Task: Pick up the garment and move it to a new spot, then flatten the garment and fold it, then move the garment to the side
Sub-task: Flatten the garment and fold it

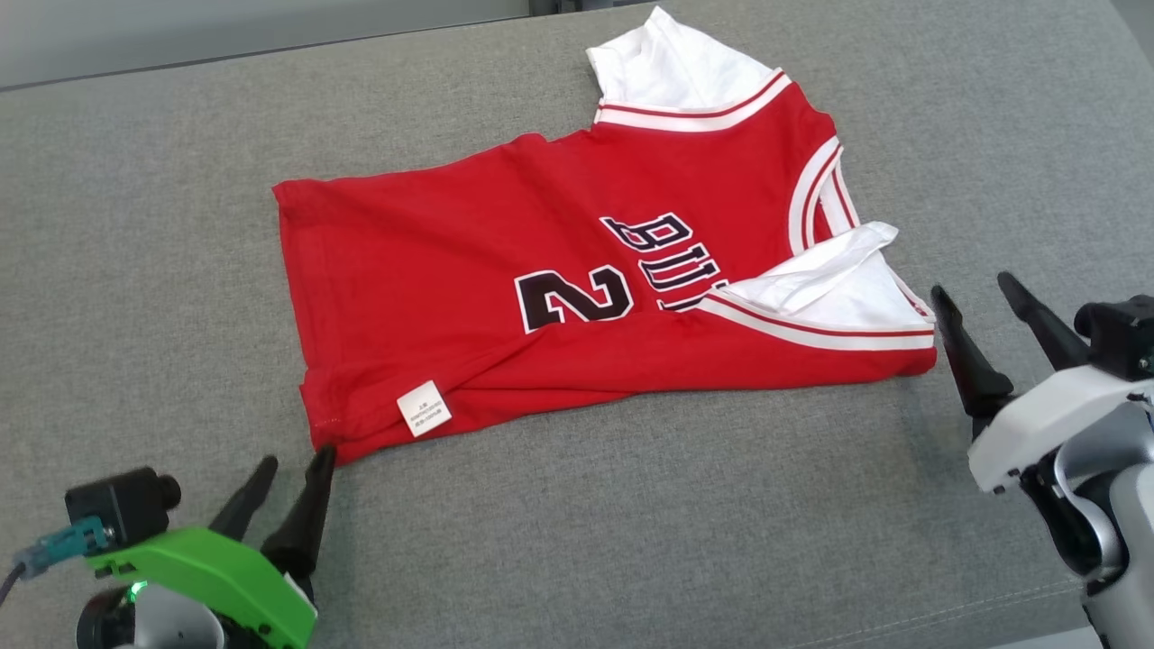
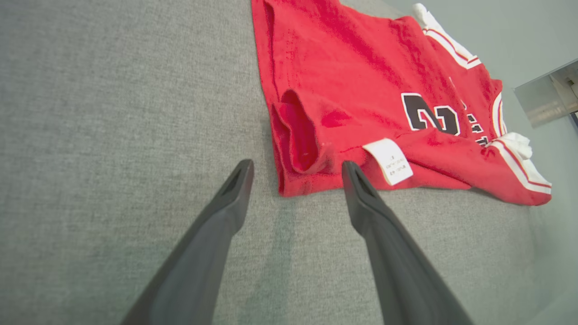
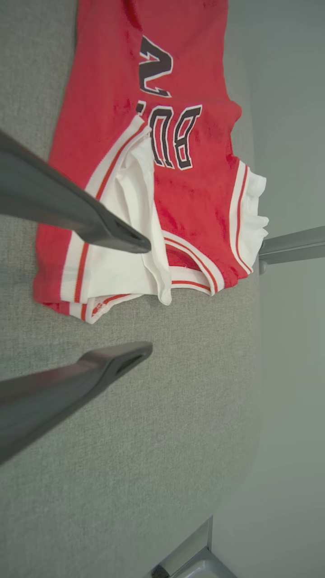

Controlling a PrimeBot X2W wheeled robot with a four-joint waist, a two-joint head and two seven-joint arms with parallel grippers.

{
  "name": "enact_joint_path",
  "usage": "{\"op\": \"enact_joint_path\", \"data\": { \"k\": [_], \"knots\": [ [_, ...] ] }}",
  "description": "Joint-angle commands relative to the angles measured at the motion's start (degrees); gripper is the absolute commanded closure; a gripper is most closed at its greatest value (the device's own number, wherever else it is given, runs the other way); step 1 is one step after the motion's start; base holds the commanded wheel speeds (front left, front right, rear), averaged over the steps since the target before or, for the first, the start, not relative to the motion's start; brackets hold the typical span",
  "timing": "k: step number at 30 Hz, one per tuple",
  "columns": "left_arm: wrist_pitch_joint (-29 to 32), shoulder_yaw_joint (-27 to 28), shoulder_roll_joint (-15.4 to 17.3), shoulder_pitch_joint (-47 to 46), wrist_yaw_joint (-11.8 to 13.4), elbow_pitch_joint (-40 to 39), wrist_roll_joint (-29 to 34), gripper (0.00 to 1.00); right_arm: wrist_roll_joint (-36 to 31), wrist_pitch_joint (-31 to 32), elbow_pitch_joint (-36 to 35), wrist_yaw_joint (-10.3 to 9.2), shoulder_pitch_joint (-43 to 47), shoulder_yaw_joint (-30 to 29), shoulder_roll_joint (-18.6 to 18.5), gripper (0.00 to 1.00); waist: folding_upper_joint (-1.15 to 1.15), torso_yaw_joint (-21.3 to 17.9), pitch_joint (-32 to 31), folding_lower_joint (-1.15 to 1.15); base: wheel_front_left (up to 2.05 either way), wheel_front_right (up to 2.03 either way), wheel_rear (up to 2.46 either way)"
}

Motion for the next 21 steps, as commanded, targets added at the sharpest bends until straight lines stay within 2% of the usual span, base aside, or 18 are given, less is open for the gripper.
{"op": "enact_joint_path", "data": {
  "k": [1, 4, 11, 21],
  "knots": [
    [0.85, -0.35, 1.48, 1.88, -0.45, -0.78, -0.53, 0.00, -0.42, 1.64, -1.64, -0.03, 1.78, -0.13, -1.08, 0.00, 0.00, -0.60, 0.33, 0.00, 0.00, 0.00, 0.00],
    [2.18, -0.95, 3.05, 4.32, -0.87, -1.71, -1.10, 0.00, -0.88, 4.76, -4.19, -0.02, 4.23, -1.04, -2.36, 0.00, 0.00, -0.87, 1.52, 0.00, 0.00, 0.00, 0.00],
    [2.94, -0.47, 2.82, 1.66, -1.35, -0.01, -1.57, 0.00, -4.01, 10.38, -6.05, -0.03, 5.05, -2.46, -1.46, 0.00, 0.00, -0.47, 4.28, 0.00, 0.00, 0.00, 0.00],
    [3.17, -0.90, 2.36, -0.35, -2.55, 0.83, -1.38, 0.00, -4.76, 13.05, -6.05, -0.03, 4.65, -2.31, -0.56, 0.00, 0.00, -0.79, 5.00, 0.00, 0.00, 0.00, 0.00]
  ]
}}
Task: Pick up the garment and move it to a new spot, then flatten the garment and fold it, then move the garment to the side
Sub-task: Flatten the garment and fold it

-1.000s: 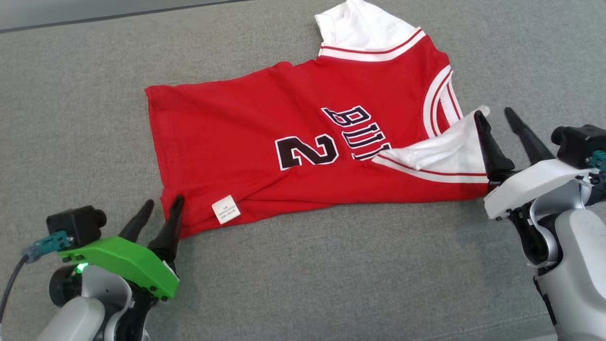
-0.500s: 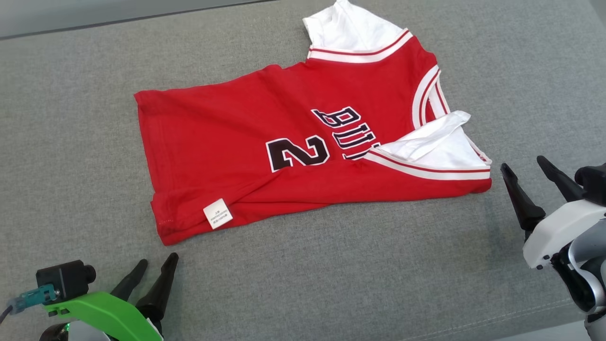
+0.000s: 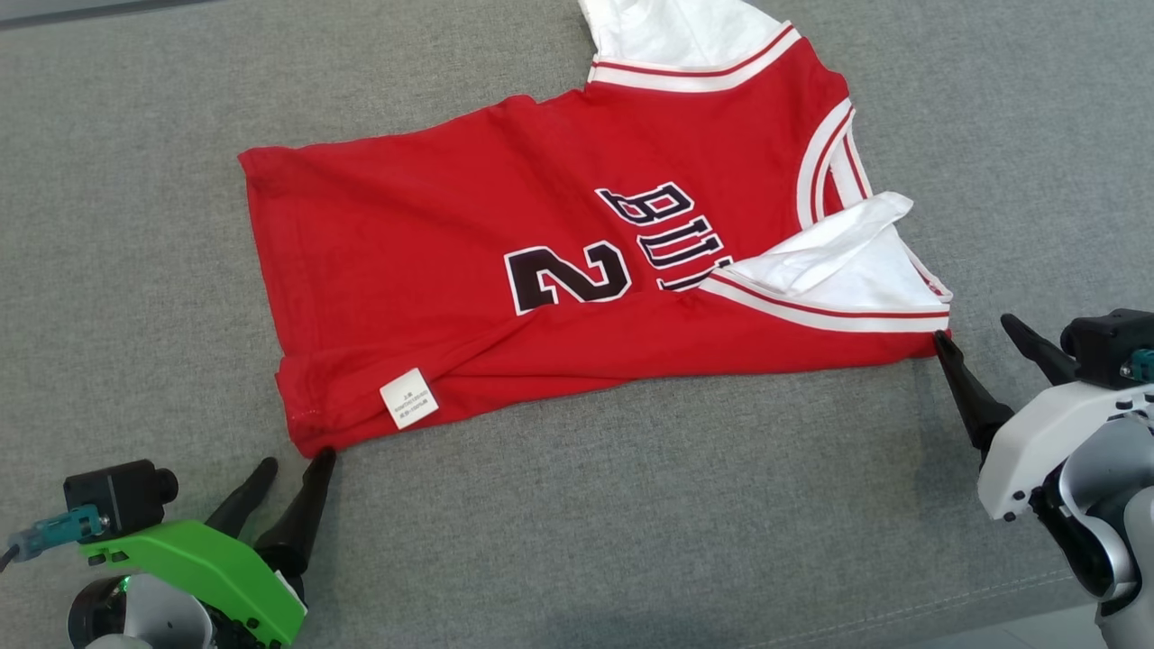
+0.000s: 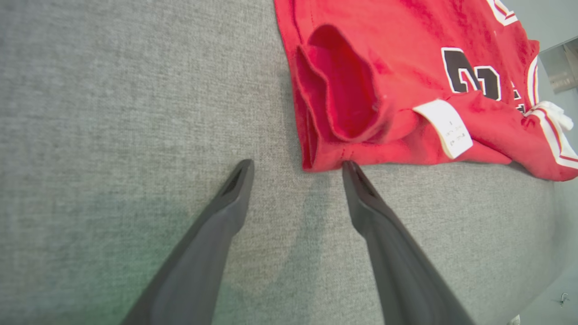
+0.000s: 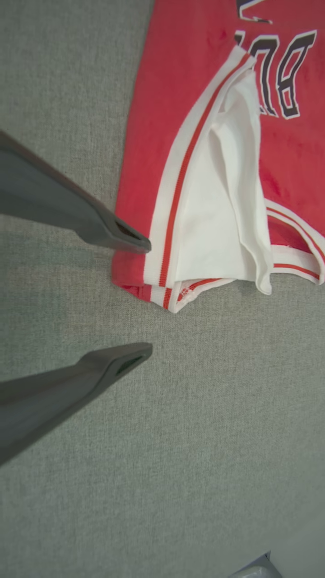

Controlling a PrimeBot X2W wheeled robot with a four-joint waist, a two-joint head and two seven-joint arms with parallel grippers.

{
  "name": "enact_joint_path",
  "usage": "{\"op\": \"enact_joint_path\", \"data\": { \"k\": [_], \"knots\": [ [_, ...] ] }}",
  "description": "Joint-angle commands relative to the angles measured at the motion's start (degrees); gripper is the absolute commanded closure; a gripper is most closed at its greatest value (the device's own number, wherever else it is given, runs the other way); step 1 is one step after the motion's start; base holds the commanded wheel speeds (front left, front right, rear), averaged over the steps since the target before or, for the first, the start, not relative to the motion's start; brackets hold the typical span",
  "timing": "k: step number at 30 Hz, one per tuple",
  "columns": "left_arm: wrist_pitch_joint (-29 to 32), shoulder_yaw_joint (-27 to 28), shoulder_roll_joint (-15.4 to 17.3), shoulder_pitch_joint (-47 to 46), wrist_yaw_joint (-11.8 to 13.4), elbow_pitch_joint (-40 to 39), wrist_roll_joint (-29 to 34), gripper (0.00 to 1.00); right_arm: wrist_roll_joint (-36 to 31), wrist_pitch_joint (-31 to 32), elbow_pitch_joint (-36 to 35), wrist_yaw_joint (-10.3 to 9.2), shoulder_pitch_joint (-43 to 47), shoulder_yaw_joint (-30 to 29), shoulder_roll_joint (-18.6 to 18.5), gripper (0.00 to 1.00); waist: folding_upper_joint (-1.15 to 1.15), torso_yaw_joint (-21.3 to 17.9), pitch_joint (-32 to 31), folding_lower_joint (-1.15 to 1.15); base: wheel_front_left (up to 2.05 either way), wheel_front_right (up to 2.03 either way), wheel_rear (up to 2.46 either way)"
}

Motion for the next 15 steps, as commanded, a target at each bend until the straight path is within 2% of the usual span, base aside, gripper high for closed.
{"op": "enact_joint_path", "data": {
  "k": [1, 15],
  "knots": [
    [0.09, -0.25, 0.11, -0.92, -0.36, 0.10, 0.49, 0.00, -0.60, 0.06, 0.26, -0.04, -0.15, 0.09, -0.06, 0.00, 0.00, -0.15, 0.01, 0.00, 0.00, 0.00, 0.00],
    [1.34, -0.42, -0.29, -3.47, -0.11, -2.00, 0.47, 0.00, -0.19, 0.38, 3.16, -0.04, -3.05, 1.26, 0.56, 0.00, 0.00, -0.40, 1.83, 0.00, 0.00, 0.00, 0.00]
  ]
}}
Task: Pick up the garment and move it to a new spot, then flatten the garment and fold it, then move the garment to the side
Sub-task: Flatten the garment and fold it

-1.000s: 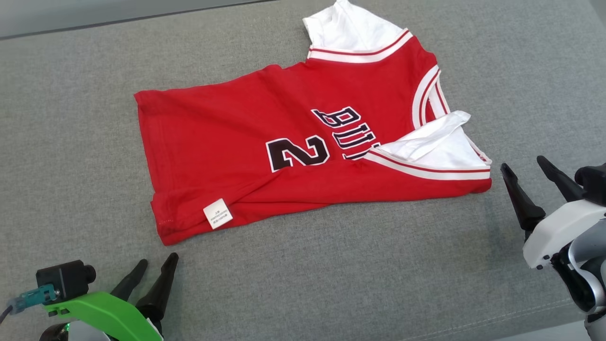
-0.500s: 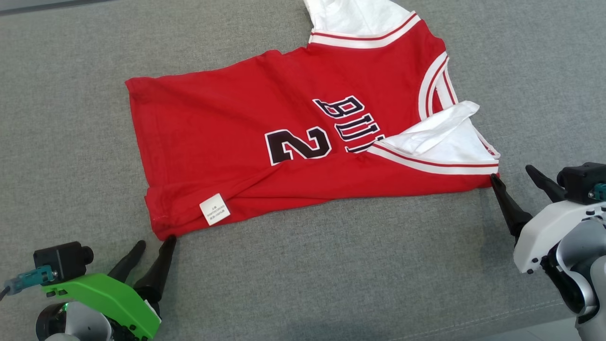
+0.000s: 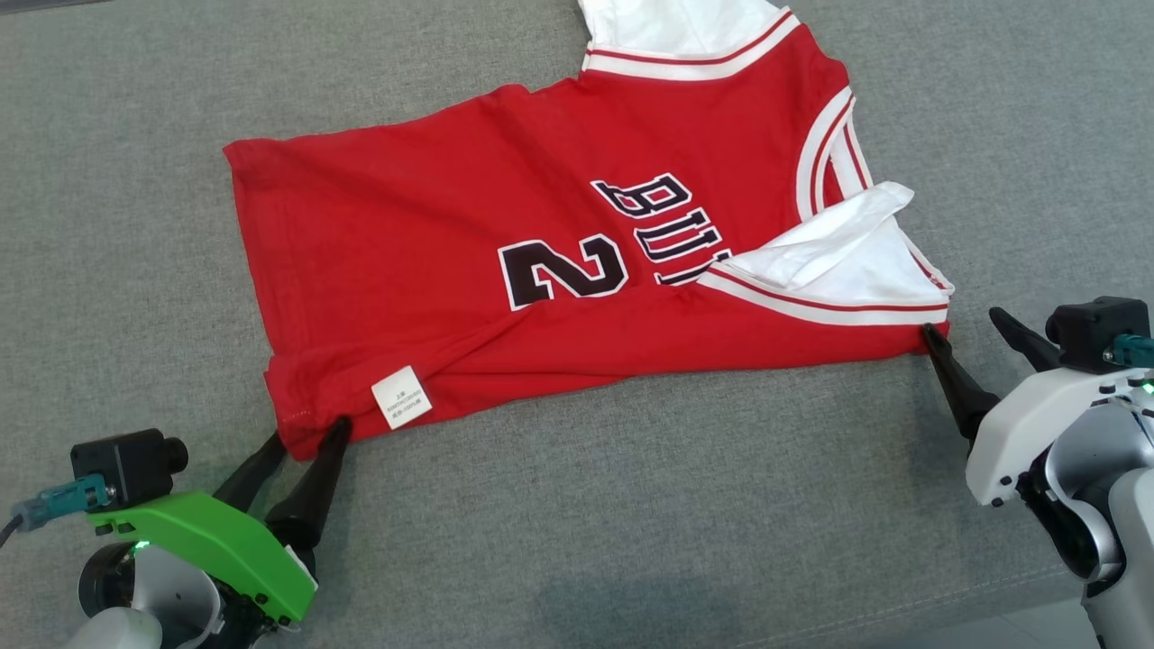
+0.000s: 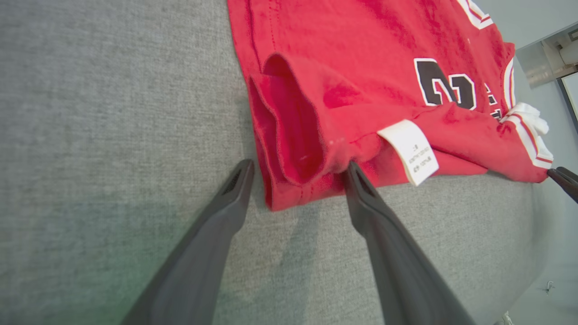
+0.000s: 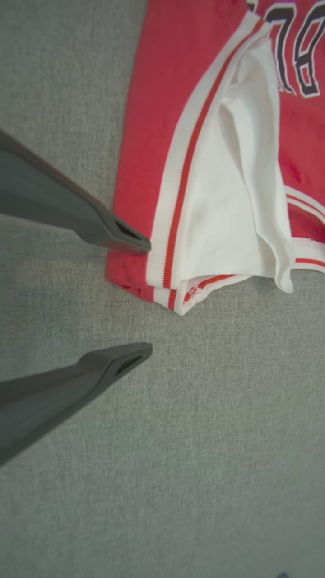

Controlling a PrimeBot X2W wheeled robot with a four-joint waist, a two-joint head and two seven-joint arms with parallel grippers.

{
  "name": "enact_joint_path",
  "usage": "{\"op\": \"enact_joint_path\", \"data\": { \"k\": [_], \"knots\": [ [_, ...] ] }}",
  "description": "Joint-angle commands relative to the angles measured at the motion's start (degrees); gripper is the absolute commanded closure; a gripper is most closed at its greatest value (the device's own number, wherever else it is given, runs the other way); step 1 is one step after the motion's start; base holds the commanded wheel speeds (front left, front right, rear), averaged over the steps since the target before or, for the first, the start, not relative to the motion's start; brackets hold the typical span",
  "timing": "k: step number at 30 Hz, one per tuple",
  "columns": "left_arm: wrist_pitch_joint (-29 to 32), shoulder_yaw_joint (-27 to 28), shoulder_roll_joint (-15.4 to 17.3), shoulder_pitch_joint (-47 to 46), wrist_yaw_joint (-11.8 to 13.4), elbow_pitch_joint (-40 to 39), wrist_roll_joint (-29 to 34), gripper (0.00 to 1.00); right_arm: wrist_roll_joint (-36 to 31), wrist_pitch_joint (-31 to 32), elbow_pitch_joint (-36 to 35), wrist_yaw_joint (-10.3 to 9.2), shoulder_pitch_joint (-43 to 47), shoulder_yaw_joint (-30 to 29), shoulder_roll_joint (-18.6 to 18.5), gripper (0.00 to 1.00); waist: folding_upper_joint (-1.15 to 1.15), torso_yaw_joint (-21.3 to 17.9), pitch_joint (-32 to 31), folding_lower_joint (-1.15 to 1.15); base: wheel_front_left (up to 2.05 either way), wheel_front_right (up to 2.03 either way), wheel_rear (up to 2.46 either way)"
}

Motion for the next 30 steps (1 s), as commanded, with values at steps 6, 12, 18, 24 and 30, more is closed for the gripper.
{"op": "enact_joint_path", "data": {
  "k": [6, 12, 18, 24, 30],
  "knots": [
    [1.88, -0.83, -0.36, -2.22, -1.59, 1.45, -0.80, 1.00, 1.84, 2.36, 2.59, -0.04, -2.77, 1.90, 1.44, 0.00, 0.00, 0.26, 1.95, 0.00, 0.00, 0.00, 0.00],
    [3.64, -1.23, -0.88, -2.74, -4.49, 2.66, -3.46, 1.00, 8.12, 5.43, 3.13, 0.00, -3.93, 5.40, 0.61, 1.00, 0.00, 0.84, 2.04, 0.00, 0.00, 0.00, 0.00],
    [5.38, 0.94, 1.41, -2.08, -6.96, 0.96, -7.24, 1.00, 13.57, 7.09, 1.77, -0.06, -4.54, 3.95, -3.82, 1.00, 0.00, 1.21, -0.02, 0.00, 0.00, 0.00, 0.00],
    [10.17, 3.34, 7.77, 0.43, -8.72, -4.20, -11.49, 1.00, 18.76, 14.08, -2.16, -0.07, -2.11, 1.31, -9.58, 1.00, 0.00, 1.28, -2.18, 0.00, 0.00, 0.00, 0.00],
    [14.24, 4.35, 13.85, 5.96, -9.55, -13.07, -15.39, 1.00, 23.25, 23.68, -8.58, -0.07, 2.29, -2.46, -12.69, 1.00, 0.00, 1.33, -2.57, 0.00, 0.00, 0.00, 0.00]
  ]
}}
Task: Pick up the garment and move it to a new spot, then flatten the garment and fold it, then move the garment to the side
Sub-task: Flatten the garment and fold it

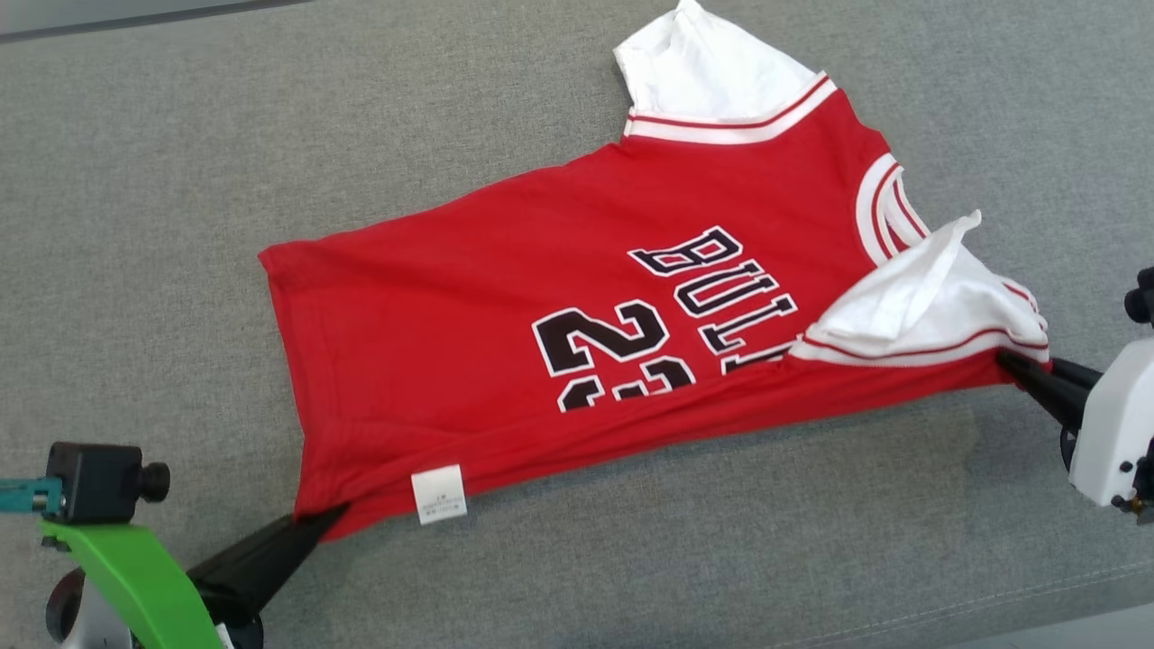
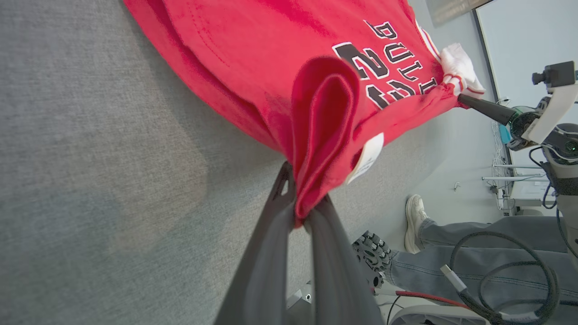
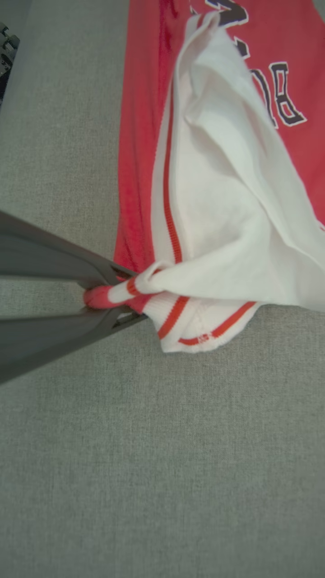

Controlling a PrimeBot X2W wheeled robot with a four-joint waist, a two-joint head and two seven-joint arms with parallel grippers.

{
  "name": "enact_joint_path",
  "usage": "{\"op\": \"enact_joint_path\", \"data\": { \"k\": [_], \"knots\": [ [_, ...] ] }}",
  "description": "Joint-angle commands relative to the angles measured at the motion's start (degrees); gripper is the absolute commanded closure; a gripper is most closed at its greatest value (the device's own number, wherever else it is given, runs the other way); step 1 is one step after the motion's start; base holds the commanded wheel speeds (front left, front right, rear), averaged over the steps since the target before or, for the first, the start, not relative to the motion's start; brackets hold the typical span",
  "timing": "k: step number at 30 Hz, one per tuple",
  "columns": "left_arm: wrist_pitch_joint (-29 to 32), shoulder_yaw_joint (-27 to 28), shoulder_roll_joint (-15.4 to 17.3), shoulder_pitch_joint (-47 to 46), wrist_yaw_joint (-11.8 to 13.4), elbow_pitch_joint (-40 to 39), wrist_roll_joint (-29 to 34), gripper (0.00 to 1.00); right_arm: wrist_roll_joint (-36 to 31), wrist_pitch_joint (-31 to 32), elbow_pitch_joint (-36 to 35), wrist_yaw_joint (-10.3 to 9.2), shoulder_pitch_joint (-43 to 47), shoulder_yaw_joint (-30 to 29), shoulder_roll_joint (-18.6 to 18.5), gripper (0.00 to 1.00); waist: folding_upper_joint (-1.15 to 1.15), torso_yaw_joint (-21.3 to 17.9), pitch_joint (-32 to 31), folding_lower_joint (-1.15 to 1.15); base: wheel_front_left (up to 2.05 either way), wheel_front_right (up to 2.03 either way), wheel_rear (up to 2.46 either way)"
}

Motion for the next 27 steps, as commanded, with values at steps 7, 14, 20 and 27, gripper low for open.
{"op": "enact_joint_path", "data": {
  "k": [7, 14, 20, 27],
  "knots": [
    [-1.00, -2.19, -1.61, 4.97, 1.54, 1.42, -0.69, 0.00, -1.26, 6.07, -3.03, -0.11, 5.77, -1.14, 2.52, 1.00, 0.00, 0.71, 2.12, 0.00, 0.00, 0.00, 0.00],
    [-8.15, 1.92, -5.80, 0.76, 4.68, 6.16, 2.07, 0.00, -8.51, 0.77, -2.65, -0.09, 2.78, -1.26, 3.67, 0.00, 0.00, 1.75, 3.51, 0.00, 0.00, 0.00, 0.00],
    [-10.21, 5.04, -4.40, -2.65, 6.32, 6.16, 3.94, 0.00, -13.97, -5.25, -3.92, -0.07, -4.65, -1.50, 2.33, 0.00, 0.00, 2.32, 5.83, 0.00, 0.00, 0.00, 0.00],
    [-6.10, 3.92, -3.35, -14.01, 6.32, 5.85, 7.03, 0.00, -16.68, -3.60, -0.93, -0.07, -21.98, 5.38, 1.34, 0.00, 0.00, 4.63, 13.39, 0.00, 0.00, 0.00, 0.00]
  ]
}}
